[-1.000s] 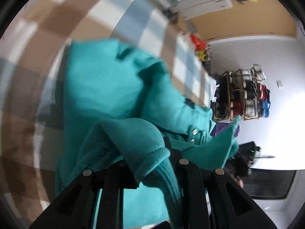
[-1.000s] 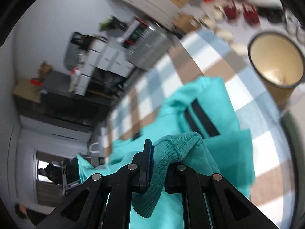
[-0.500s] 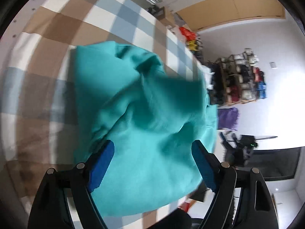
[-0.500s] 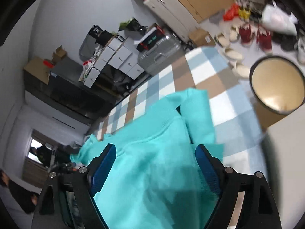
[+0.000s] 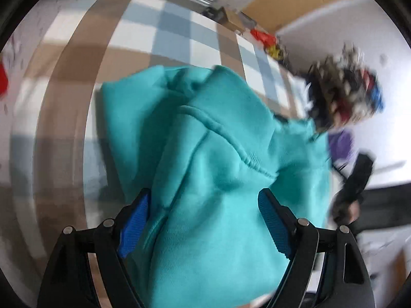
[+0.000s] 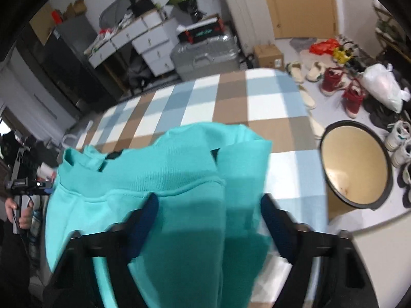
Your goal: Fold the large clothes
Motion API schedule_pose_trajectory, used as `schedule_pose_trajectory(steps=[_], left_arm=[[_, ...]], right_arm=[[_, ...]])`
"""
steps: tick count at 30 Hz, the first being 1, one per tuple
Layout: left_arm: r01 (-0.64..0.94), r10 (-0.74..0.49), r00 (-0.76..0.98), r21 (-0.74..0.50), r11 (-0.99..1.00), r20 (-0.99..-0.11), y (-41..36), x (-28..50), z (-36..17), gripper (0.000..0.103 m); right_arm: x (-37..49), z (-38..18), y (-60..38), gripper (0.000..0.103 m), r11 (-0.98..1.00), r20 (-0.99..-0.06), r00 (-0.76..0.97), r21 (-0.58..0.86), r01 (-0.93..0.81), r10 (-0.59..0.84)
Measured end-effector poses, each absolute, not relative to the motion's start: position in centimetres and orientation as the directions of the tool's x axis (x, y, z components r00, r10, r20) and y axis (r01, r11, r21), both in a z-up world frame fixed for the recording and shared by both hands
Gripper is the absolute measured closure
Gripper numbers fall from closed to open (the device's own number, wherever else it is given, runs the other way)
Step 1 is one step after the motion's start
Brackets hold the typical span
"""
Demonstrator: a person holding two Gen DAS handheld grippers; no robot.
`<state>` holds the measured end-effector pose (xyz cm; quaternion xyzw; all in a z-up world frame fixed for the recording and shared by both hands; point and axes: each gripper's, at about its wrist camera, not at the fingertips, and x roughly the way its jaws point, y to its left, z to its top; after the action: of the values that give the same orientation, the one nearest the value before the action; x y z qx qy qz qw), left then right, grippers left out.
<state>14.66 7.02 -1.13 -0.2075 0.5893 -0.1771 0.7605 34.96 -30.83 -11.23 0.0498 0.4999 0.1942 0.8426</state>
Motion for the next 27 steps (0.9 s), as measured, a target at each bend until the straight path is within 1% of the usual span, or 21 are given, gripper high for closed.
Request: schedule_pose_trajectory(steps=[1, 2, 3, 4, 5, 6, 8, 9, 11, 12, 13, 15, 17, 18, 20, 22, 23, 24, 25, 26, 27], left_arm=[[0.065, -0.494, 0.244, -0.494, 0.867, -0.835, 6.3, 14.5, -0.8, 0.024], [0.116, -0.475, 0.253, -0.461, 0.880, -0.843, 5.5, 14.2, -0.4, 0.025], [0.146, -0.467, 0.258, -0.444, 0.884, -0.846, 5.0, 14.0, -0.2, 0.040], [0.170, -0.454, 0.254, -0.422, 0.890, -0.854, 4.4, 13.8, 0.0, 0.073], [0.183, -0.441, 0.254, -0.404, 0.896, -0.861, 4.1, 13.6, 0.3, 0.083], [0.189, -0.437, 0.261, -0.398, 0.898, -0.861, 3.9, 13.4, 0.6, 0.085], [0.193, -0.412, 0.292, -0.369, 0.909, -0.863, 3.7, 13.0, 1.3, 0.091], [0.188, -0.399, 0.309, -0.355, 0.916, -0.864, 3.9, 12.9, 1.5, 0.096], [0.193, -0.408, 0.383, -0.360, 0.913, -0.829, 4.5, 12.5, 2.9, 0.097], [0.186, -0.391, 0.430, -0.344, 0.920, -0.814, 4.9, 12.4, 3.6, 0.097], [0.176, -0.387, 0.478, -0.346, 0.922, -0.788, 5.4, 12.1, 4.3, 0.097], [0.153, -0.404, 0.536, -0.384, 0.910, -0.742, 6.7, 12.0, 5.3, 0.097], [0.113, -0.388, 0.547, -0.394, 0.912, -0.742, 7.6, 12.7, 4.6, 0.097], [0.094, -0.377, 0.545, -0.392, 0.915, -0.749, 7.7, 13.1, 3.9, 0.097], [0.046, -0.351, 0.508, -0.382, 0.923, -0.787, 7.8, 14.4, 1.5, 0.097], [-0.017, -0.354, 0.462, -0.407, 0.913, -0.813, 7.9, 15.7, -1.5, 0.097], [-0.046, -0.356, 0.462, -0.423, 0.905, -0.813, 8.1, 16.0, -2.7, 0.096], [-0.061, -0.360, 0.469, -0.436, 0.898, -0.806, 8.3, 16.2, -3.2, 0.092], [-0.075, -0.364, 0.473, -0.448, 0.891, -0.802, 8.4, 16.3, -3.6, 0.083], [-0.090, -0.356, 0.465, -0.443, 0.892, -0.811, 8.6, 16.5, -3.7, 0.079], [-0.098, -0.360, 0.460, -0.449, 0.888, -0.812, 8.7, 16.4, -3.4, 0.077]], right_arm=[[35.1, -11.7, -30.5, 0.070, 0.913, -0.826, 0.407, 0.290, -0.289, 0.391], [35.2, -12.1, -30.1, 0.073, 0.909, -0.831, 0.393, 0.291, -0.298, 0.394], [34.9, -12.2, -29.9, 0.074, 0.914, -0.832, 0.404, 0.269, -0.304, 0.380], [34.4, -12.0, -29.6, 0.079, 0.917, -0.826, 0.431, 0.235, -0.321, 0.363], [34.1, -11.6, -29.6, 0.084, 0.917, -0.819, 0.444, 0.229, -0.328, 0.364], [33.7, -11.1, -29.7, 0.086, 0.913, -0.806, 0.458, 0.235, -0.333, 0.375], [32.6, -9.2, -30.1, 0.089, 0.906, -0.762, 0.510, 0.241, -0.348, 0.399], [32.3, -8.6, -30.0, 0.089, 0.907, -0.751, 0.526, 0.234, -0.351, 0.398], [31.5, -7.0, -29.9, 0.090, 0.912, -0.724, 0.572, 0.203, -0.356, 0.385], [31.2, -6.3, -29.7, 0.091, 0.914, -0.707, 0.596, 0.190, -0.358, 0.381], [30.7, -5.2, -29.5, 0.092, 0.914, -0.672, 0.635, 0.169, -0.368, 0.380], [30.3, -3.9, -29.0, 0.092, 0.923, -0.633, 0.688, 0.122, -0.365, 0.356], [30.5, -3.2, -29.0, 0.092, 0.940, -0.607, 0.730, 0.098, -0.326, 0.316], [31.0, -3.4, -29.1, 0.092, 0.945, -0.617, 0.725, 0.104, -0.311, 0.306], [32.8, -5.0, -29.2, 0.092, 0.963, -0.672, 0.696, 0.102, -0.251, 0.253], [35.1, -8.1, -28.8, 0.091, 0.974, -0.755, 0.623, 0.090, -0.208, 0.203], [35.9, -9.4, -28.5, 0.091, 0.978, -0.783, 0.596, 0.072, -0.196, 0.177], [36.6, -10.6, -28.4, 0.091, 0.981, -0.804, 0.575, 0.055, -0.185, 0.153], [37.3, -12.3, -28.1, 0.088, 0.985, -0.829, 0.545, 0.036, -0.169, 0.124], [37.8, -13.3, -28.1, 0.085, 0.985, -0.853, 0.507, 0.042, -0.165, 0.121], [38.3, -14.3, -28.1, 0.085, 0.985, -0.875, 0.468, 0.052, -0.164, 0.125]])
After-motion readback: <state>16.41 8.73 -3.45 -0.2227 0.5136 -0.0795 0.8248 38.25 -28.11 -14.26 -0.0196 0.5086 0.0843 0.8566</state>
